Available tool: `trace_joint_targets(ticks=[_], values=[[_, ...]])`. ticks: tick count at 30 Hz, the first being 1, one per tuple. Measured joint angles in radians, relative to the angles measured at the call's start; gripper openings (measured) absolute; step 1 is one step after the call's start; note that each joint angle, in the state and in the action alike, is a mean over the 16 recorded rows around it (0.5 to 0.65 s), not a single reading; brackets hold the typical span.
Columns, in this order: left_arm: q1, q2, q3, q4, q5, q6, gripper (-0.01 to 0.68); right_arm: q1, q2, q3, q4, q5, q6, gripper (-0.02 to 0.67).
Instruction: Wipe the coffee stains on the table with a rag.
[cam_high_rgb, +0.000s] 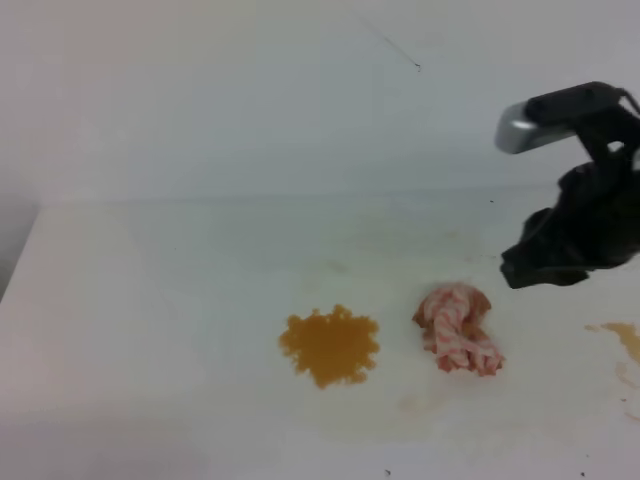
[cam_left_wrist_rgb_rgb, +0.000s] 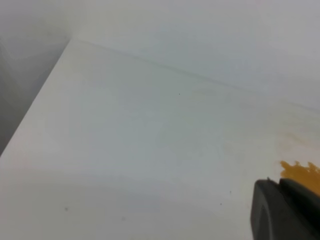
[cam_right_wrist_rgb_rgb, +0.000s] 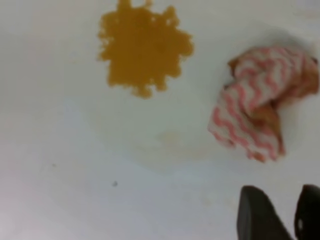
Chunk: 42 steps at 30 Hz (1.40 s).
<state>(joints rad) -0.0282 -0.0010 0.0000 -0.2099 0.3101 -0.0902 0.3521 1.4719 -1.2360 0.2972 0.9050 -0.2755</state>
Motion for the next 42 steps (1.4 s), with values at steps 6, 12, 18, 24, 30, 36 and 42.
trace_joint_targets(ticks=[6, 12, 18, 24, 30, 36, 42], values=[[0.000, 0.000, 0.000, 0.000, 0.000, 0.000, -0.005, 0.074, 0.160, -0.083, -0.049, -0.041, 0.065, 0.279], [0.000, 0.000, 0.000, 0.000, 0.000, 0.000, -0.005, 0.096, 0.310, -0.123, -0.085, -0.100, 0.098, 0.354], [0.000, 0.000, 0.000, 0.000, 0.000, 0.000, -0.005, 0.097, 0.429, -0.132, -0.132, -0.154, 0.127, 0.381], [0.000, 0.000, 0.000, 0.000, 0.000, 0.000, -0.005, 0.097, 0.502, -0.131, -0.165, -0.187, 0.146, 0.359], [0.000, 0.000, 0.000, 0.000, 0.000, 0.000, -0.005, 0.097, 0.530, -0.132, -0.170, -0.208, 0.150, 0.254], [0.000, 0.000, 0.000, 0.000, 0.000, 0.000, -0.005, 0.097, 0.534, -0.143, -0.157, -0.207, 0.139, 0.122], [0.000, 0.000, 0.000, 0.000, 0.000, 0.000, -0.005, 0.098, 0.534, -0.195, -0.065, -0.175, 0.069, 0.035]])
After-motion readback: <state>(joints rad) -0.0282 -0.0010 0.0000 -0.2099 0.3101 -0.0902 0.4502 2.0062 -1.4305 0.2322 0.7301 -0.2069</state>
